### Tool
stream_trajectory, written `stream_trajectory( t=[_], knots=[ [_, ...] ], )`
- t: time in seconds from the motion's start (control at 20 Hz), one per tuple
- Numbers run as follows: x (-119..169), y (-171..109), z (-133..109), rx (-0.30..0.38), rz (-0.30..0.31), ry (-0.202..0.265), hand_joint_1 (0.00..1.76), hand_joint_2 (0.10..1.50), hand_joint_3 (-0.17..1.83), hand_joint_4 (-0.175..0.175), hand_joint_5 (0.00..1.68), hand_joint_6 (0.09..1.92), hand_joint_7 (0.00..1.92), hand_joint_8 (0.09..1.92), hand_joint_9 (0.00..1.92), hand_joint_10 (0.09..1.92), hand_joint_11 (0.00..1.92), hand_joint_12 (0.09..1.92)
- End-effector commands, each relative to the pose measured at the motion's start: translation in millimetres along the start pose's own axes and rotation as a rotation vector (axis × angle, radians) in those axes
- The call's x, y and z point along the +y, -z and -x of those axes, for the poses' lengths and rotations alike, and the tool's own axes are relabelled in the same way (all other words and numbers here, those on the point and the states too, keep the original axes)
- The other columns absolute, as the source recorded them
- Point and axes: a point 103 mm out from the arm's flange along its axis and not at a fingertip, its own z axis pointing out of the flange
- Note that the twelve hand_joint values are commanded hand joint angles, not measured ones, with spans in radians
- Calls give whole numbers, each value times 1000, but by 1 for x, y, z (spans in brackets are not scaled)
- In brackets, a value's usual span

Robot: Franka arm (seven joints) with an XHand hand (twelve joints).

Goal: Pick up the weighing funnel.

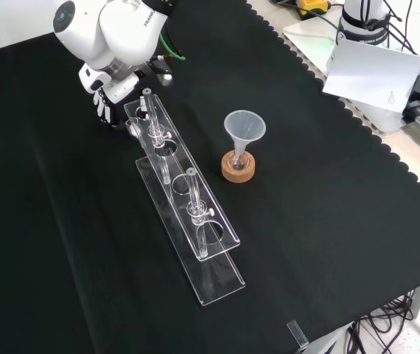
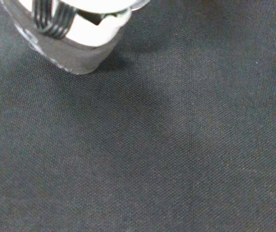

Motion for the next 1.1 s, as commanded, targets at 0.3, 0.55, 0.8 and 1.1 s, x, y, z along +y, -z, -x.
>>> stream_trajectory(
  t=[0.3, 0.55, 0.8, 1.1],
  knots=[
    [2, 3, -2, -3, -3, -2, 1023, 1069, 57, 175, 996, 970, 609, 672, 810, 504, 560, 1268],
    [2, 3, -4, -31, 3, -14, 1069, 1030, 20, 175, 1138, 759, 704, 644, 910, 470, 659, 1191],
    [1, 3, -4, -30, -4, -16, 1085, 1005, 25, 175, 1199, 661, 809, 603, 1048, 362, 826, 1068],
    [3, 0, -3, -5, -80, 0, 1066, 1025, 33, 175, 1128, 769, 716, 598, 1017, 290, 765, 1104]
  ],
)
